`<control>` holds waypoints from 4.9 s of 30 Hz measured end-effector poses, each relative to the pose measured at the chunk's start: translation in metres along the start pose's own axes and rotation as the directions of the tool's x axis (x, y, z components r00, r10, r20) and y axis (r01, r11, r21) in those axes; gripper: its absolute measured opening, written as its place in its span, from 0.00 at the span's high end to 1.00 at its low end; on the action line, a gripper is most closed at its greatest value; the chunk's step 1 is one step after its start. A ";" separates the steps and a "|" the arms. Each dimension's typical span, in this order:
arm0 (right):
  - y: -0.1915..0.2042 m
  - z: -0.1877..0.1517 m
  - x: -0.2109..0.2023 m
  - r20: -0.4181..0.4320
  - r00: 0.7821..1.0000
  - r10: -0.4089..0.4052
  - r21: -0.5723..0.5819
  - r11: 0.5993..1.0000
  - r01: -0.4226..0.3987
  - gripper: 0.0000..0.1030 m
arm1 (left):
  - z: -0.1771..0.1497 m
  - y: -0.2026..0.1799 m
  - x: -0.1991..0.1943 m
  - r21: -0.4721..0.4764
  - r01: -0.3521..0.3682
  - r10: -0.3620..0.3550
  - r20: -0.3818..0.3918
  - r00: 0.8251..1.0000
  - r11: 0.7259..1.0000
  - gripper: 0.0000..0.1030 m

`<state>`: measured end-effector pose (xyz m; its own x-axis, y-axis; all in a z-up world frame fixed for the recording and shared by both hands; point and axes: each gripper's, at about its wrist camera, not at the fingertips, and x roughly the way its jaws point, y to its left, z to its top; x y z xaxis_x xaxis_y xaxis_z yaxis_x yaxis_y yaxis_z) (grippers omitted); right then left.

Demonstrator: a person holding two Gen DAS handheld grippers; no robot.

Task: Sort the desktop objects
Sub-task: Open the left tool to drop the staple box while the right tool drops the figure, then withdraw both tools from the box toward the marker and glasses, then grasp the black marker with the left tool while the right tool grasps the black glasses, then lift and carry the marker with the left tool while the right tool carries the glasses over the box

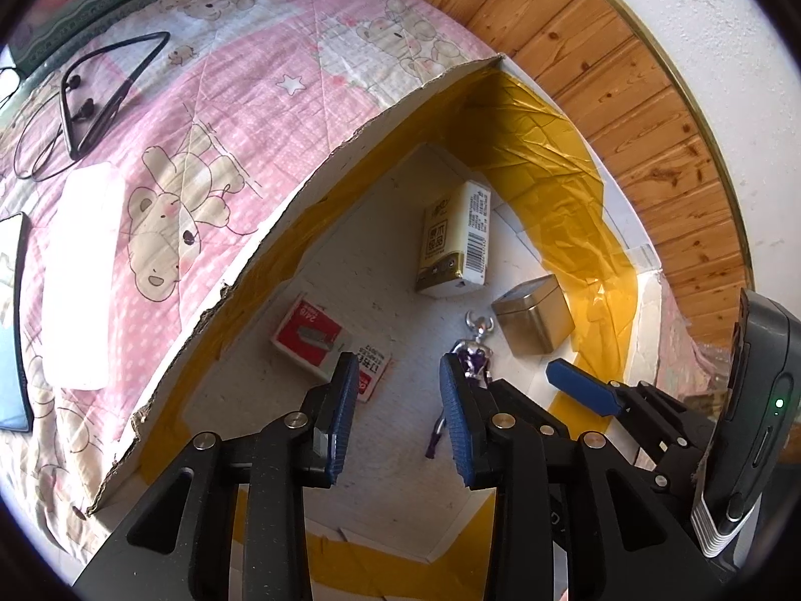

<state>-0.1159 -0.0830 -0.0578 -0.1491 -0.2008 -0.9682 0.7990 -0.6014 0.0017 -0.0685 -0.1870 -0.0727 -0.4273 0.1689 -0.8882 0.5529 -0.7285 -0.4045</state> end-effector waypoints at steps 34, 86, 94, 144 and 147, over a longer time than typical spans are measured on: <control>0.009 -0.098 -0.105 0.240 0.970 -0.037 -0.084 0.995 0.059 0.45 | -0.060 -0.062 -0.067 0.297 -0.158 0.080 0.259 0.963 0.941 0.65; -0.195 -0.227 -0.035 0.157 0.977 -0.146 0.307 0.947 0.093 0.32 | -0.128 -0.226 0.059 0.558 0.073 -0.100 0.018 0.995 0.826 0.60; -0.206 -0.229 -0.001 0.124 0.985 -0.124 0.262 0.961 0.088 0.36 | -0.107 -0.229 0.104 0.443 0.075 -0.066 -0.037 0.997 0.893 0.58; -0.245 -0.254 -0.020 0.102 0.991 -0.087 0.352 0.935 0.045 0.64 | -0.168 -0.219 0.032 0.584 0.021 -0.041 0.021 0.999 0.811 0.87; -0.250 -0.258 -0.031 0.125 0.991 -0.056 0.391 0.920 0.002 0.70 | -0.169 -0.210 0.008 0.599 0.019 -0.056 0.043 0.997 0.801 0.87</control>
<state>-0.1611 0.2733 -0.0928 -0.2651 -0.2620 -0.9280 0.5071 -0.8564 0.0969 -0.0676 0.0795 -0.0320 -0.4881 0.1808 -0.8538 0.0063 -0.9775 -0.2107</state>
